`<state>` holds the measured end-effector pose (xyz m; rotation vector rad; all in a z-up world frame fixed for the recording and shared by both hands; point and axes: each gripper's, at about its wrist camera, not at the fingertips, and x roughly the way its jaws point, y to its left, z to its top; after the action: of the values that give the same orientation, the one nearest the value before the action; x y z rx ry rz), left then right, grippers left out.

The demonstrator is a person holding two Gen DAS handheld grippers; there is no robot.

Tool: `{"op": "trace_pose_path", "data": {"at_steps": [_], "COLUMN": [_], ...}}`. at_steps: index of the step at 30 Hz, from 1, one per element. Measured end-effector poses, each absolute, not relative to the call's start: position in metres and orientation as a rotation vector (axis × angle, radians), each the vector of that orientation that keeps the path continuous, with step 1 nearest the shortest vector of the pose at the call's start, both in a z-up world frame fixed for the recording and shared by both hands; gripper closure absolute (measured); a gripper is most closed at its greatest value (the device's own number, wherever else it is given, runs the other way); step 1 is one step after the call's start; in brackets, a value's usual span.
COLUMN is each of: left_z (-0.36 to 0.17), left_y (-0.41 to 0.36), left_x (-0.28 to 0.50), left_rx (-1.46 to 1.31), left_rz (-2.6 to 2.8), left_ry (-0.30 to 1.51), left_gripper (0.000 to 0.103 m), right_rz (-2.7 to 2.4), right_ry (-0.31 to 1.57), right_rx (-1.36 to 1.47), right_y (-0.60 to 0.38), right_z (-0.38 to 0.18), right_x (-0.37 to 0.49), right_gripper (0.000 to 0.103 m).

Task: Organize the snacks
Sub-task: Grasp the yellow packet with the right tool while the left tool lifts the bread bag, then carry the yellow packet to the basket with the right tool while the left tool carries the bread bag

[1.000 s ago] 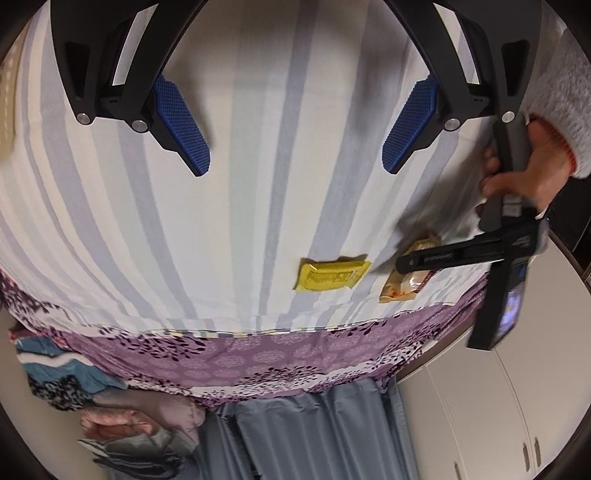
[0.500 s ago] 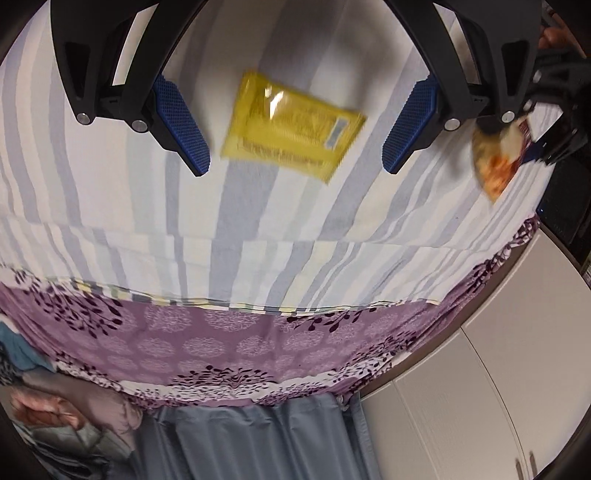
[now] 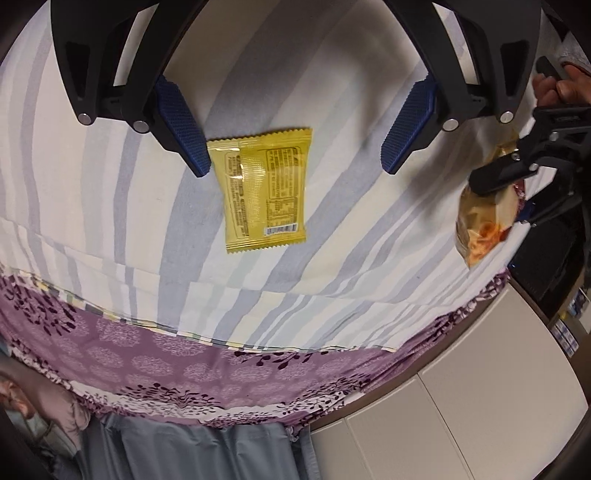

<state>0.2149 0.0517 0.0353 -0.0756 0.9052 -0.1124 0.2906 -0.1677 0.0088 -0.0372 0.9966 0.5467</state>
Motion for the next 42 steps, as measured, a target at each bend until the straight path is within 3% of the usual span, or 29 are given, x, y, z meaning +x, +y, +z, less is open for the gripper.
{"op": "trace_pose_path", "data": {"at_steps": [3,8,9,12,42], "left_z": [0.036,0.037,0.037,0.038,0.107], "left_y": [0.050,0.052,0.052,0.052,0.000], "left_x": [0.213,0.212,0.211,0.210,0.104], "left_rx": [-0.075,-0.074,-0.074,-0.076,-0.001], "left_rz": [-0.115,-0.109,-0.107,-0.108,-0.233], "left_ry": [0.903,0.906,0.906,0.906,0.800], "left_gripper": [0.027,0.027,0.027,0.027,0.027], "right_rz": [0.480,0.425,0.416,0.395,0.291], "right_ry": [0.990,0.982,0.986,0.980,0.814], "right_rx": [-0.063,-0.132,-0.147,-0.160,0.109], "right_y": [-0.165,-0.155,-0.153,-0.153,-0.252], "right_z": [0.009,0.006,0.005,0.006,0.105], "right_x": [0.300,0.306,0.306,0.303,0.090], "right_gripper": [0.033,0.039,0.051,0.056,0.056]}}
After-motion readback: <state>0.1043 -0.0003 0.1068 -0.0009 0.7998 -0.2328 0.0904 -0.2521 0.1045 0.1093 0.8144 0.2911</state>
